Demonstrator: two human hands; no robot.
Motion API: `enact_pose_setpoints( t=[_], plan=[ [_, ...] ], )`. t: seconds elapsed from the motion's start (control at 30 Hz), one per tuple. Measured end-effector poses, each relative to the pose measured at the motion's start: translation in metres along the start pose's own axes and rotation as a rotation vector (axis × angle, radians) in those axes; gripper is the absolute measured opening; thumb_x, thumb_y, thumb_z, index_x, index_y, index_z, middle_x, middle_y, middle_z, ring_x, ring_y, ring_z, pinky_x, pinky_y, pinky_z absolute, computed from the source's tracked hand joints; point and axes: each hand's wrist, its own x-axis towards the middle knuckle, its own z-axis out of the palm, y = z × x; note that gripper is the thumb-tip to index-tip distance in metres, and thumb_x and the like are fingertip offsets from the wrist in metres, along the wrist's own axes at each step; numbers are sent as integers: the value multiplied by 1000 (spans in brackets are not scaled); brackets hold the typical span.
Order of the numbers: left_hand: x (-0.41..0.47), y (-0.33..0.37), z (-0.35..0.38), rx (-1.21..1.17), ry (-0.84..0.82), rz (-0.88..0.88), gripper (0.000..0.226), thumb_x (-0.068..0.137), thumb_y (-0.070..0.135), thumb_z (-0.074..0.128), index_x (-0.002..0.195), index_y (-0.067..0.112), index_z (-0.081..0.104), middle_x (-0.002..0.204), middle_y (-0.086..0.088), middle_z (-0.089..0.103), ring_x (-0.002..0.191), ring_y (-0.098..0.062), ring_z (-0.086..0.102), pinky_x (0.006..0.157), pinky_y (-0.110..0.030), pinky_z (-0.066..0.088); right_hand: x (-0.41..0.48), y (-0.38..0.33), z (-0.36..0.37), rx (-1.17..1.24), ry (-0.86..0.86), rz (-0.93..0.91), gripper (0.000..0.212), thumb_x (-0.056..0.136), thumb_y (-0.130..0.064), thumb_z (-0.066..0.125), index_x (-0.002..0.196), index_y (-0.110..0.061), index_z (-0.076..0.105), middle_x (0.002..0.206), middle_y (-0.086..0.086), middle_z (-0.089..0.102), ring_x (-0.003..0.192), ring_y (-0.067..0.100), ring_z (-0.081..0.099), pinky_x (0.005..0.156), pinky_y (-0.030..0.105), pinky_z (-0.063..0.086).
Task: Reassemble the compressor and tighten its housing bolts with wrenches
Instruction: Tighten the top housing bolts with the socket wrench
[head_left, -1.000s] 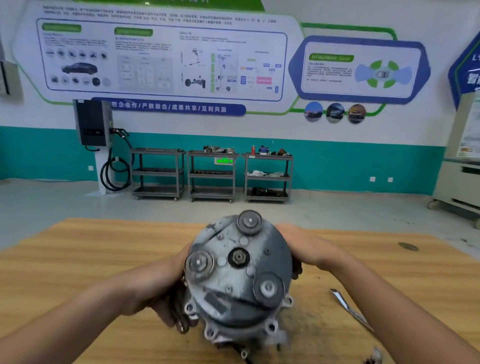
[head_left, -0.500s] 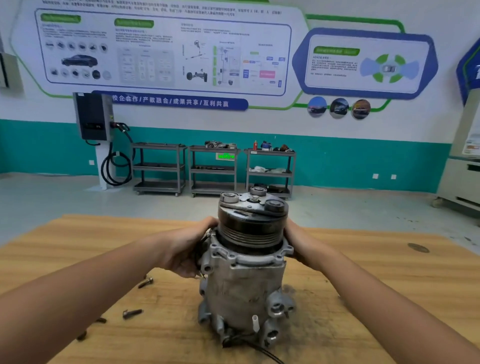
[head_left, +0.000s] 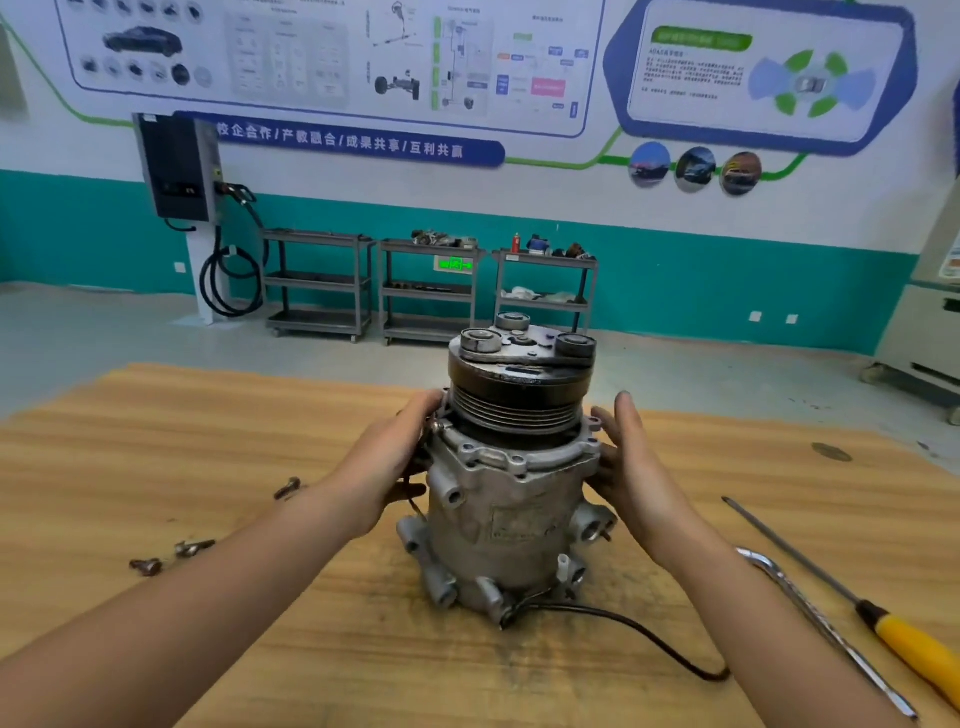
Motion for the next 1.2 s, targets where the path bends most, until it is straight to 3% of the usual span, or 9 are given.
enact_pose_setpoints(
  t=[0.2,0.3,0.37,0.43,0.53,0.7,0.83,1.0,1.2],
  plan=[
    [-18,-15,-7,-76,-12,8,57,78,65,50,111,22,65,106,0,69,104,-20,59,71,-33,44,-44,-3,9,-106,76,-214,84,61,-83,50,134,-44,38,141,-21,42,124,-5,43,105,22,37],
    [-25,-23,-3,-48,94,140,44,87,58,45,112,25,61,104,10,63,102,-11,55,77,-29,41,-64,-6,25,-205,59,-344,51,59,-71,59,106,-70,38,107,-54,46,100,-29,44,73,-3,40],
    [-36,-29,-1,29,173,360,23,88,48,50,107,35,56,100,25,56,97,6,53,75,-13,42,-70,-4,36,-234,115,-397,51,58,-68,61,100,-79,34,105,-54,45,102,-27,44,74,-4,38],
    [-47,-38,2,122,184,526,42,78,51,57,117,39,50,113,28,50,103,15,48,83,-3,38,-69,-1,44,-216,195,-419,61,58,-71,65,110,-73,33,114,-45,46,110,-18,45,86,3,38],
    [-50,-40,-3,185,120,569,88,57,58,61,137,30,39,129,25,44,117,10,43,96,-17,39,-64,4,51,-148,298,-382,105,52,-75,62,144,-40,24,128,-29,40,124,0,41,97,12,35],
    [-38,-35,-19,111,35,607,53,80,15,69,119,44,48,125,19,53,118,1,50,96,-18,43,-59,7,56,-70,380,-376,119,44,-70,64,148,-31,20,109,-41,36,105,-16,45,72,-9,33],
    [-37,-38,-15,79,35,636,49,83,12,66,111,49,48,124,21,52,114,15,44,84,0,38,-55,13,60,-29,433,-409,71,46,-69,67,111,-52,46,103,-41,51,96,-24,51,75,-2,40],
    [-33,-43,-8,-129,-2,581,44,81,10,66,111,41,58,131,8,56,122,-2,49,106,-30,40,-51,22,72,19,543,-472,90,58,-67,68,130,-15,53,123,-6,61,115,5,56,98,31,47],
    [-37,-50,13,-572,1,450,40,66,18,63,103,34,65,140,-1,49,133,-16,40,113,-40,30,-48,26,86,39,665,-458,87,67,-66,61,136,-15,47,132,-3,55,125,10,49,106,40,40]
  ],
)
